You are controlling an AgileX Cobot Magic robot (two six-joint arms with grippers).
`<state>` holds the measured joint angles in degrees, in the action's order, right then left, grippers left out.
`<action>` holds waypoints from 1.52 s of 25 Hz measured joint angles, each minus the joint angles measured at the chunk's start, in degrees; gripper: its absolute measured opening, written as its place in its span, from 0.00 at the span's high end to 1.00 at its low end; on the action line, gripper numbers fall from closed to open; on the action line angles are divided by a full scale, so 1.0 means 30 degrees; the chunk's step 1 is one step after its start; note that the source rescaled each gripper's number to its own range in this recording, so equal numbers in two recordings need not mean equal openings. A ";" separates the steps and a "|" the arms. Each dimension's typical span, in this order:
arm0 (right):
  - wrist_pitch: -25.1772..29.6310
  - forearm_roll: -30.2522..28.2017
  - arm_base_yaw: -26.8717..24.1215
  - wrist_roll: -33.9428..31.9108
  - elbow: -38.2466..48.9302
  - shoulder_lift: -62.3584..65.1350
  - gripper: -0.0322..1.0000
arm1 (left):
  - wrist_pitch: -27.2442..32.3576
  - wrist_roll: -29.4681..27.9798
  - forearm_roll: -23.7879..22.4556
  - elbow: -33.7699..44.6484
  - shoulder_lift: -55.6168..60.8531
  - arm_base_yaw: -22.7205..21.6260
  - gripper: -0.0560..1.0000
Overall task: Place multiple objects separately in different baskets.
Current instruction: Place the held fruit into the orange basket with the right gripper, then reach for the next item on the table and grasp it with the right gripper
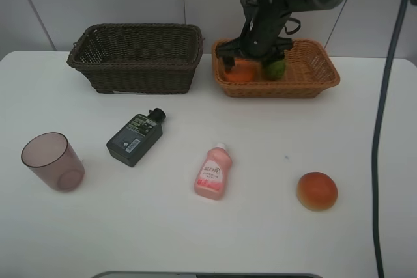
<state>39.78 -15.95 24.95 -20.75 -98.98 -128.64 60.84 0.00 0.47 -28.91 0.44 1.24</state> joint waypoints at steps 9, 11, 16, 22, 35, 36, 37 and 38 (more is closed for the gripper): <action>0.2258 0.0037 0.0109 0.0000 -0.0023 0.2007 0.07 | 0.0000 0.0000 0.0000 0.0000 0.0000 0.0000 0.07; 0.3081 0.0033 0.0190 0.0000 0.0169 0.2442 0.07 | 0.0000 0.0000 0.0000 0.0000 0.0000 0.0000 0.07; 0.3541 0.0015 0.0442 0.0000 0.2932 0.4347 0.07 | 0.0000 0.0000 0.0000 0.0000 0.0000 0.0000 0.07; 0.3194 0.0370 0.0442 0.0000 0.8725 0.8018 0.07 | 0.0000 0.0000 0.0000 0.0000 0.0000 0.0000 0.07; 0.2123 0.1189 0.0442 0.0000 1.7458 1.3492 0.07 | 0.0000 0.0000 0.0000 0.0000 0.0000 0.0000 0.07; 0.1858 0.1370 0.0442 0.0000 1.7831 1.3543 0.07 | 0.0000 0.0000 0.0000 0.0000 0.0000 0.0000 0.07; 0.1547 0.1603 0.0442 0.0000 1.8124 1.3558 0.07 | 0.0000 0.0000 0.0000 0.0000 0.0000 0.0000 0.07; 0.1258 0.1759 0.0442 0.0000 1.8443 1.3558 0.07 | 0.0000 0.0000 0.0000 0.0000 0.0000 0.0000 0.07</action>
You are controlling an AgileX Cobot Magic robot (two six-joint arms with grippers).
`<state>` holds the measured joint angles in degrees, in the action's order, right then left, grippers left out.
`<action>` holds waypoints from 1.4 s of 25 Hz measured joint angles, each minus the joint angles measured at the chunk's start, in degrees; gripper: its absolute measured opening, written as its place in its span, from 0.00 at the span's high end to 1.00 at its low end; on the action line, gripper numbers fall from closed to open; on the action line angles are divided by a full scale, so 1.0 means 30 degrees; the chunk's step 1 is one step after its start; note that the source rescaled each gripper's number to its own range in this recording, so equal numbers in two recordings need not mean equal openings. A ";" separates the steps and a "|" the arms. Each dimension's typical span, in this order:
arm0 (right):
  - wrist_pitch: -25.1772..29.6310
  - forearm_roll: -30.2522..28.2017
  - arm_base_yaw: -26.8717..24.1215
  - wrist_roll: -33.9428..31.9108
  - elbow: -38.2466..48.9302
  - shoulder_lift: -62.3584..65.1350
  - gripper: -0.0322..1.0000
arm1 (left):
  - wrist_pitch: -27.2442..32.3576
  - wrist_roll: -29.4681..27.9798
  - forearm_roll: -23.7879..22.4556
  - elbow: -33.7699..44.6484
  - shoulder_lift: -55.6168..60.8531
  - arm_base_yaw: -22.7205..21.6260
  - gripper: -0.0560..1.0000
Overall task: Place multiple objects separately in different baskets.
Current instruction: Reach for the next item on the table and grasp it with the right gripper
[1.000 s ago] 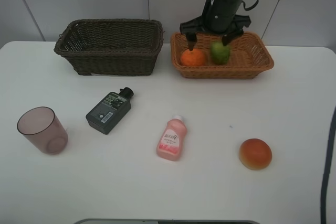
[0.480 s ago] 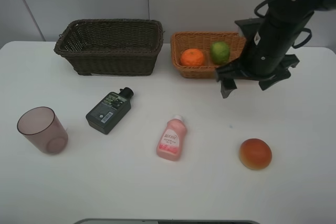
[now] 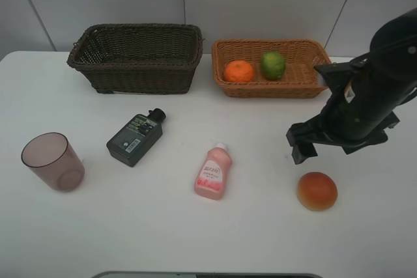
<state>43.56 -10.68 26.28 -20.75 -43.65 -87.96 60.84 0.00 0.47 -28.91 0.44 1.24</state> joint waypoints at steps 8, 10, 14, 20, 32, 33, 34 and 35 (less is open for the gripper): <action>-0.1796 0.0418 -0.1015 -0.1039 0.1703 0.0000 0.07 | 0.0000 0.0000 0.0000 0.0000 0.0000 0.0000 0.07; -0.2441 0.0418 -0.1316 -0.1334 0.2169 0.0000 0.07 | 0.0000 0.0000 0.0000 0.0000 0.0000 0.0000 0.07; -0.3860 0.0418 -0.1547 -0.1807 0.3137 0.0004 0.07 | 0.0000 0.0000 0.0000 0.0000 0.0000 0.0000 0.07; -0.5109 0.0435 -0.1547 -0.2065 0.3442 0.0004 0.07 | 0.0000 0.0000 0.0000 0.0000 0.0000 0.0000 0.07; -0.5920 0.0435 -0.1547 -0.2837 0.3483 -0.1551 0.07 | 0.0000 0.0000 0.0000 0.0000 0.0000 0.0000 0.07; -0.5945 0.0435 -0.1547 -0.2857 0.3483 -0.1906 0.07 | 0.0000 0.0000 0.0000 0.0000 0.0000 0.0000 0.07; -0.5965 0.0435 -0.1547 -0.2874 0.3483 -0.2162 0.07 | 0.0000 0.0000 0.0000 0.0000 0.0000 0.0000 0.07; -0.5965 0.0435 -0.1547 -0.2874 0.3483 -0.2412 0.07 | 0.0000 0.0000 0.0000 0.0000 0.0000 0.0000 0.07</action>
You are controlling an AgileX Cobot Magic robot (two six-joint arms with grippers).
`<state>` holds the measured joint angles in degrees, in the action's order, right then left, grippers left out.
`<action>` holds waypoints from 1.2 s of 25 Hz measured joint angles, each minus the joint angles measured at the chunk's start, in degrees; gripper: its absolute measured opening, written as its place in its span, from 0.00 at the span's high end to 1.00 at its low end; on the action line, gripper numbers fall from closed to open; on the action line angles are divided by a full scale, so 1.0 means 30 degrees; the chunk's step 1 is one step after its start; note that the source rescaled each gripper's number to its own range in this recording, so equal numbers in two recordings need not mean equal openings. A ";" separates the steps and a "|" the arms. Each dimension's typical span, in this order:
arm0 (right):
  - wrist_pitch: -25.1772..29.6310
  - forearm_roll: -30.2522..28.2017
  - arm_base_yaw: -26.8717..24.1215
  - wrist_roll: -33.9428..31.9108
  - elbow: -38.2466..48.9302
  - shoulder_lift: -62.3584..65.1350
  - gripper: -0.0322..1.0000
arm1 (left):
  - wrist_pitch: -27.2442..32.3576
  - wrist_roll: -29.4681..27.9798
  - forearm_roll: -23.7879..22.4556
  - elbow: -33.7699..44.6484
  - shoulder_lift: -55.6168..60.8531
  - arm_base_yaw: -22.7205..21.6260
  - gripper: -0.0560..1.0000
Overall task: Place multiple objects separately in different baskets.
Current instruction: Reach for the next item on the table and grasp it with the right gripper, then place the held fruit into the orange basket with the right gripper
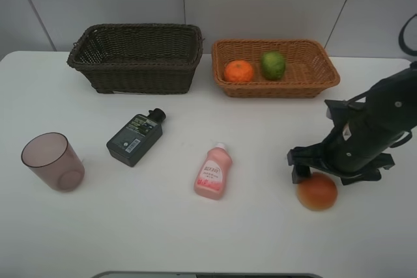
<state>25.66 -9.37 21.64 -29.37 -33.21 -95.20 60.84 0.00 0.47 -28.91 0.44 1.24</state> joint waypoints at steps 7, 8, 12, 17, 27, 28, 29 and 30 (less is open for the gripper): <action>-0.0371 0.0000 0.0000 0.0000 -0.0017 -0.0765 0.07 | 0.0000 0.0000 0.0000 0.0000 0.0000 0.0000 0.07; -0.0421 0.0000 0.0000 0.0000 -0.0017 -0.0893 0.07 | 0.0000 0.0000 0.0000 0.0000 0.0000 0.0000 0.07; -0.0422 -0.0018 0.0000 -0.0003 -0.0034 -0.1123 0.07 | 0.0000 0.0000 0.0000 0.0000 0.0000 0.0000 0.07; -0.0384 -0.0234 0.0000 -0.0003 -0.0051 -0.1158 0.38 | 0.0000 0.0000 0.0000 0.0000 0.0000 0.0000 0.07; -0.0449 -0.0234 0.0000 -0.0003 -0.0091 -0.1220 0.97 | 0.0000 0.0000 0.0000 0.0000 0.0000 0.0000 0.07; -0.0449 -0.0234 0.0000 -0.0003 -0.0091 -0.1220 0.97 | 0.0000 0.0000 0.0000 0.0000 0.0000 0.0000 0.07; -0.0449 -0.0234 0.0000 -0.0003 -0.0091 -0.1220 0.97 | 0.0000 0.0000 0.0000 0.0000 0.0000 0.0000 0.07; -0.0449 -0.0234 0.0000 -0.0003 -0.0091 -0.1220 0.97 | 0.0000 0.0000 0.0000 0.0000 0.0000 0.0000 0.07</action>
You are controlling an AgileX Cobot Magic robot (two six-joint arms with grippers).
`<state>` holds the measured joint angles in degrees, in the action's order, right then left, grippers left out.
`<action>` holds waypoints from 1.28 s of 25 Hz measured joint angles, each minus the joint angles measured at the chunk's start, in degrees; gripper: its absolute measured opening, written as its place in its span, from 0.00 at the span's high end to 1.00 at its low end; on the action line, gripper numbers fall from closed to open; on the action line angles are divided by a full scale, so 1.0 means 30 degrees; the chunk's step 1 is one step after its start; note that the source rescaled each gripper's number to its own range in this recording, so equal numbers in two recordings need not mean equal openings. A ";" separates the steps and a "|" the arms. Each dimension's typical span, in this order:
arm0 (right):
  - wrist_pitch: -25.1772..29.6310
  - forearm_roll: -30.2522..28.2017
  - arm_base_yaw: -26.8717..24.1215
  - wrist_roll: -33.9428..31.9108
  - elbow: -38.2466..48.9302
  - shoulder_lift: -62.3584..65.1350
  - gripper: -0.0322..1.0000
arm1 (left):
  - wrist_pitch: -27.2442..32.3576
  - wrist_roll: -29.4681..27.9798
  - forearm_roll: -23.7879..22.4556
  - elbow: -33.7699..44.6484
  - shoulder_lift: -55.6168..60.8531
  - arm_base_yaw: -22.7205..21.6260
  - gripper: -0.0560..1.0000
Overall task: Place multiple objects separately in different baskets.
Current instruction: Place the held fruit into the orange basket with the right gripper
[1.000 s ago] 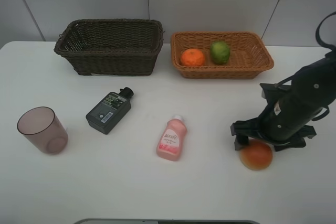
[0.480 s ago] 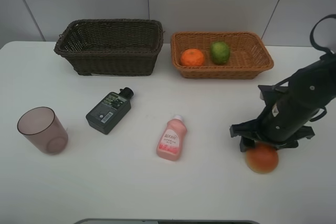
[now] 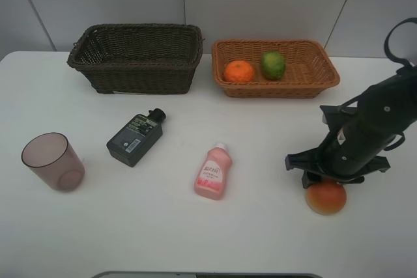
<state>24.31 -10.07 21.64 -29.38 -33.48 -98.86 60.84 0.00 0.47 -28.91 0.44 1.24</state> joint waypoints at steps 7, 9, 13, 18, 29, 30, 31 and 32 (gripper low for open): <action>0.0000 0.0000 0.0000 0.0000 0.0000 0.0000 0.97 | 0.0000 0.0000 0.0000 0.0000 0.0000 0.0000 0.07; 0.0000 0.0029 0.0000 0.0000 -0.0035 0.0087 0.97 | 0.0000 0.0000 0.0000 0.0000 0.0000 0.0000 0.07; 0.0835 0.0210 0.0000 0.0017 -0.1026 0.0250 0.97 | 0.0000 0.0000 0.0000 0.0000 0.0000 0.0000 0.07; 0.2531 0.0210 0.0000 0.0408 -0.2679 0.0279 0.97 | 0.0000 0.0000 0.0000 0.0000 0.0000 0.0000 0.07; 0.4754 0.0186 0.0000 0.1696 -0.7699 0.0262 0.97 | 0.0000 0.0000 0.0000 0.0000 0.0000 0.0000 0.07; 0.4800 0.0075 0.0000 0.1813 -0.8313 0.0262 0.97 | 0.0000 0.0000 0.0000 0.0000 0.0000 0.0000 0.07; 0.4844 -0.0113 0.0000 0.1892 -0.8927 0.0262 0.97 | 0.0000 0.0000 0.0000 0.0000 0.0000 0.0000 0.07; 0.4844 -0.0295 0.0000 0.1942 -0.9430 0.0262 0.97 | 0.0000 0.0000 0.0000 0.0000 0.0000 0.0000 0.07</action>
<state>38.85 -10.96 21.64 -23.55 -61.77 -98.07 60.84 0.00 0.47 -28.91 0.44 1.24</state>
